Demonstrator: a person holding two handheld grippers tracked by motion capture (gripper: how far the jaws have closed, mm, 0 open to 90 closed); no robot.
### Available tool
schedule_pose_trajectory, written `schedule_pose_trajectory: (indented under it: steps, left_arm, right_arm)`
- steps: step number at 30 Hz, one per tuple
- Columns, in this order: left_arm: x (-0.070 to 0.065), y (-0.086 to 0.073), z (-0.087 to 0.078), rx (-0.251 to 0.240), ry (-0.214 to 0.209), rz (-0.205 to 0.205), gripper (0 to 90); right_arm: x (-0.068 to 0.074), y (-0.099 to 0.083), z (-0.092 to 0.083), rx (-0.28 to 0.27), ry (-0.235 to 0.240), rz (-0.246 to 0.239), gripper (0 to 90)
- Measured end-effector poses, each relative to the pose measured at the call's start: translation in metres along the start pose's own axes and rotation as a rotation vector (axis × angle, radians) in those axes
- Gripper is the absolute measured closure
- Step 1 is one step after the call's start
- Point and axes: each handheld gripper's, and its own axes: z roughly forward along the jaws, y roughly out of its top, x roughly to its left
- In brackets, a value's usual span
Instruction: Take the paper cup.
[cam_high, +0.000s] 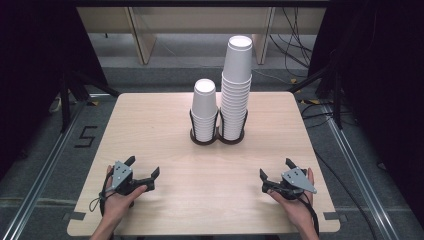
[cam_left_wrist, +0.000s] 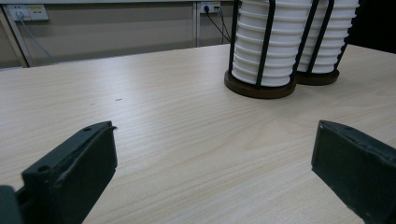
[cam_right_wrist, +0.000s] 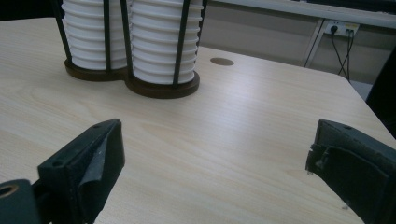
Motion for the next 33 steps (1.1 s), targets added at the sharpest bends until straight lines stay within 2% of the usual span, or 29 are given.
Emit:
schedule_pose_trajectory:
  steps: [4,6,8,9,11,12,15,18,19,21,23,25,30,31,33]
  left_arm:
    - [0.000,0.000,0.000,0.005,-0.007,-0.003,0.0]
    - [0.000,0.000,0.002,-0.004,-0.012,-0.004,0.0]
    - [0.000,0.000,0.001,0.008,-0.006,-0.001,0.0]
    - [0.000,0.000,0.001,0.008,-0.005,-0.002,0.0]
    - [0.000,0.001,0.002,0.013,-0.008,-0.001,0.0]
    - [0.000,0.001,0.003,0.010,-0.008,-0.008,0.0]
    - [0.000,0.001,0.007,0.006,-0.029,-0.013,0.0]
    - [0.000,0.003,0.010,0.010,-0.051,0.007,0.0]
    - [0.000,0.006,0.009,0.018,-0.060,0.008,0.1]
    - [-0.001,0.012,0.009,0.020,-0.081,0.019,1.8]
    - [-0.003,0.019,0.011,0.002,-0.100,0.033,1.8]
    - [-0.006,0.027,0.013,-0.003,-0.114,0.048,1.7]
    - [-0.018,0.049,0.024,-0.044,-0.168,0.080,1.7]
    - [-0.021,0.053,0.026,-0.039,-0.169,0.090,1.7]
    - [-0.025,0.061,0.032,-0.045,-0.183,0.105,1.7]
  right_arm:
    - [0.001,0.000,0.000,-0.007,0.006,0.004,6.0]
    - [-0.001,0.000,-0.001,0.003,-0.011,-0.025,6.9]
    - [-0.001,0.000,0.000,-0.001,-0.007,-0.024,7.3]
    - [0.000,0.000,-0.001,0.006,0.005,-0.001,7.4]
    - [-0.001,0.000,-0.002,0.005,-0.007,0.000,7.4]
    - [0.000,0.000,-0.002,0.000,-0.013,0.016,7.4]
    - [-0.003,0.000,0.000,0.003,0.001,0.015,7.5]
    - [-0.003,0.001,0.002,0.013,0.008,0.015,7.3]
    - [-0.002,0.003,0.001,0.014,-0.012,0.006,7.3]
    - [-0.001,0.010,0.000,-0.005,-0.010,0.018,7.3]
    - [-0.001,0.018,-0.002,-0.023,-0.023,0.018,7.3]
    - [0.001,0.026,-0.001,-0.051,-0.005,0.029,7.2]
    - [0.004,0.051,0.001,-0.085,-0.006,0.024,7.2]
    - [0.004,0.055,0.001,-0.096,-0.021,0.009,7.2]
    - [0.006,0.062,0.001,-0.097,-0.010,0.026,7.2]
